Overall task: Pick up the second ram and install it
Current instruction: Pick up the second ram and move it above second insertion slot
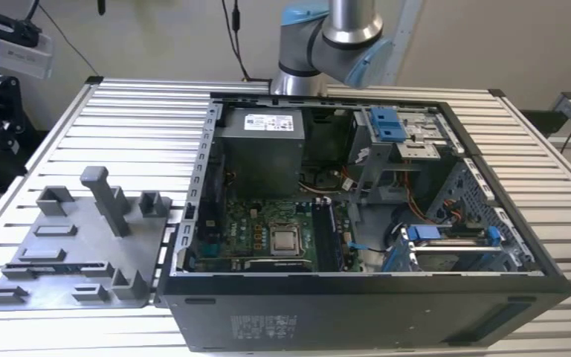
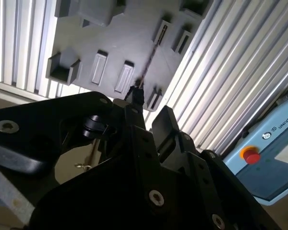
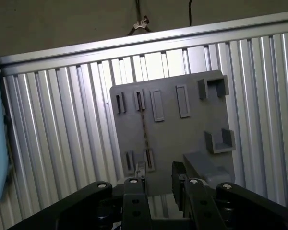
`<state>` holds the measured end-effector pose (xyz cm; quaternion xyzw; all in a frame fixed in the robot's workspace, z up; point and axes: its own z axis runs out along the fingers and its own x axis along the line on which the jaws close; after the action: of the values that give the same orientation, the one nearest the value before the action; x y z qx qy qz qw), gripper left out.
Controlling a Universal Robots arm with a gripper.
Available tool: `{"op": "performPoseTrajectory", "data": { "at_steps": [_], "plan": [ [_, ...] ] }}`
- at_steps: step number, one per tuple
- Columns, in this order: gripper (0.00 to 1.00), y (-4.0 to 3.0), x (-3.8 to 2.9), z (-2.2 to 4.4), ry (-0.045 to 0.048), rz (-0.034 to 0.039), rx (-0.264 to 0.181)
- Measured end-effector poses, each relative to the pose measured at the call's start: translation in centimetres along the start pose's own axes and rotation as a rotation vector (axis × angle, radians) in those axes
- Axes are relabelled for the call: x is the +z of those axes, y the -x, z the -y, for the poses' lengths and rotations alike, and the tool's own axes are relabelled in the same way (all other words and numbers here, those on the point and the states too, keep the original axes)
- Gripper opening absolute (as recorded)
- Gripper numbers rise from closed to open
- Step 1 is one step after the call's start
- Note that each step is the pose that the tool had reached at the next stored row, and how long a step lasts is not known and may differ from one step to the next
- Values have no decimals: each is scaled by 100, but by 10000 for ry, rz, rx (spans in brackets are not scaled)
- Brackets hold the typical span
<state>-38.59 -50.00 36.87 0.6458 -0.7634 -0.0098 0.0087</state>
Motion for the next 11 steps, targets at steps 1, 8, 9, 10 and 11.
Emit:
{"op": "performPoseTrajectory", "data": {
  "at_steps": [1,8,9,10,11],
  "plan": [
    [36,1,14,0,0,-1,0],
    [36,23,50,-3,-3,-50,6],
    [36,28,54,-4,-5,-58,7],
    [36,38,56,-5,-6,-71,10],
    [36,53,58,-8,-8,-84,15]
  ]
}}
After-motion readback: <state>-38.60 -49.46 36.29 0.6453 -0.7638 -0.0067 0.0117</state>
